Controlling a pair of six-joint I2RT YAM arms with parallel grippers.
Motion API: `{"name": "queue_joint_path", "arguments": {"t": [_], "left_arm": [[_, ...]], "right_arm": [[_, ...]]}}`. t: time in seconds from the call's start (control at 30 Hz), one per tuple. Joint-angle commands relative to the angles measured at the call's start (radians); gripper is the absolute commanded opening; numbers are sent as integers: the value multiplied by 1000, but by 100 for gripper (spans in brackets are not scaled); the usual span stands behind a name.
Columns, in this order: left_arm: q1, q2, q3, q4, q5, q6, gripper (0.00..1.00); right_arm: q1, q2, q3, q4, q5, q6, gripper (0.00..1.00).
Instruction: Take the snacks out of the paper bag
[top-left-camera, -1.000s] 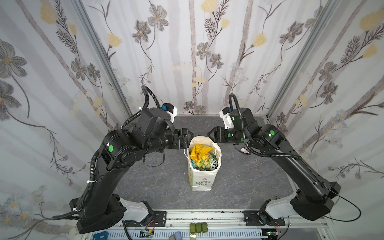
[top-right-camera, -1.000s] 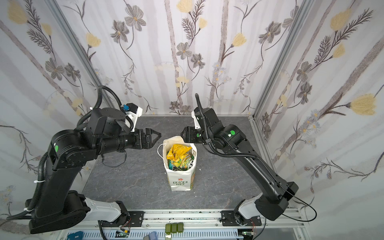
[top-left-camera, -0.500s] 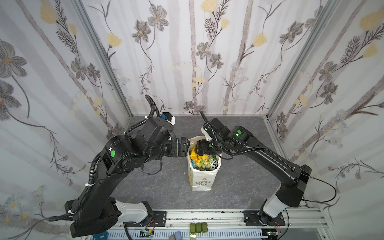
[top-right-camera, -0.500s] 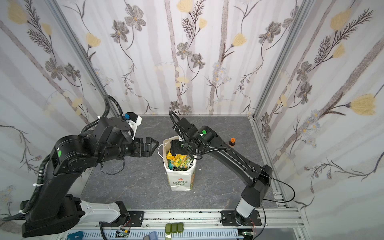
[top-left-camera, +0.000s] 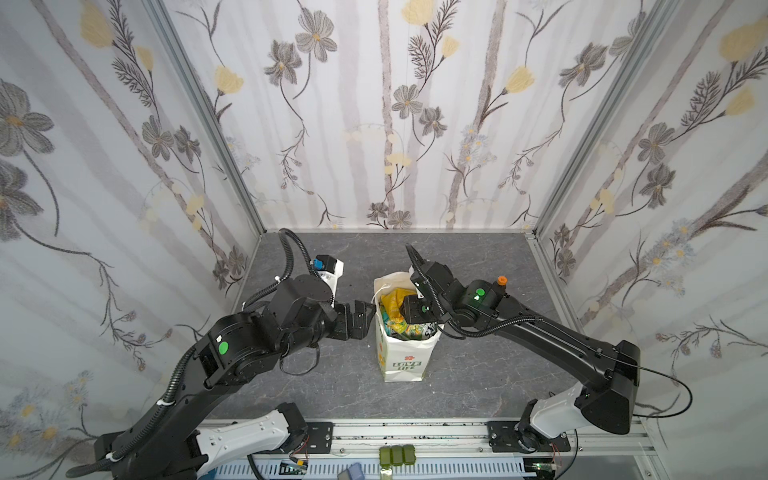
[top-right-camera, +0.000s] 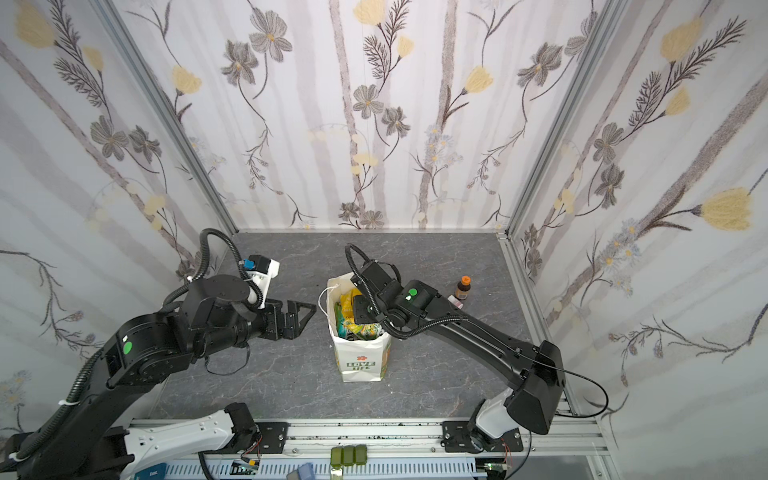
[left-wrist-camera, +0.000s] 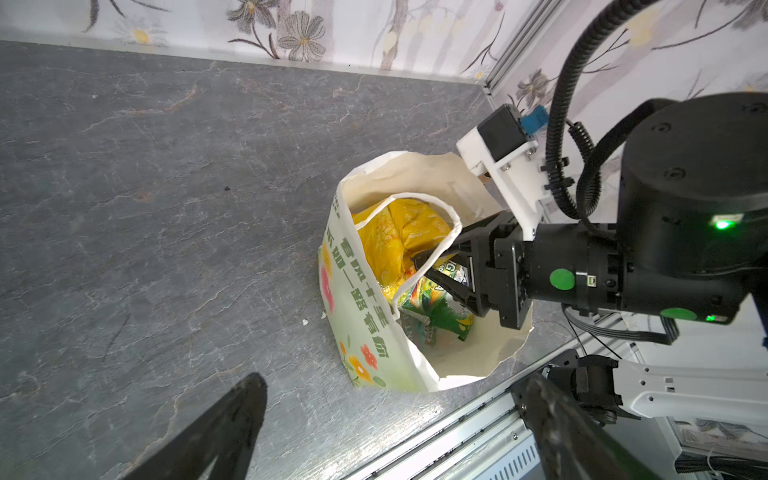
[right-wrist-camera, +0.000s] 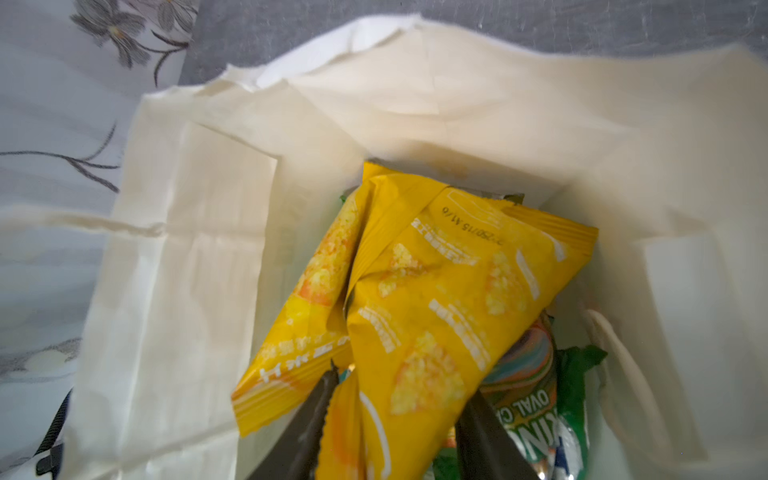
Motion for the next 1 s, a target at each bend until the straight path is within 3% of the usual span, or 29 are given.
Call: {"name": "queue_joint_path", "arguments": {"t": [0.0, 0.13, 0.47, 0.77, 0.97], "left_arm": [[-1, -69, -61, 128, 6, -14, 99], [-1, -110, -93, 109, -11, -11, 100], [-1, -60, -80, 115, 4, 20, 100], [-1, -30, -9, 117, -26, 25, 100], [-1, 26, 129, 112, -46, 120, 100]], "right_arm": [[0, -7, -5, 172, 77, -23, 42], [1, -12, 4, 204, 124, -36, 24], [0, -36, 77, 159, 161, -54, 0], [3, -148, 105, 149, 162, -63, 0], [2, -223, 151, 153, 193, -96, 0]]}}
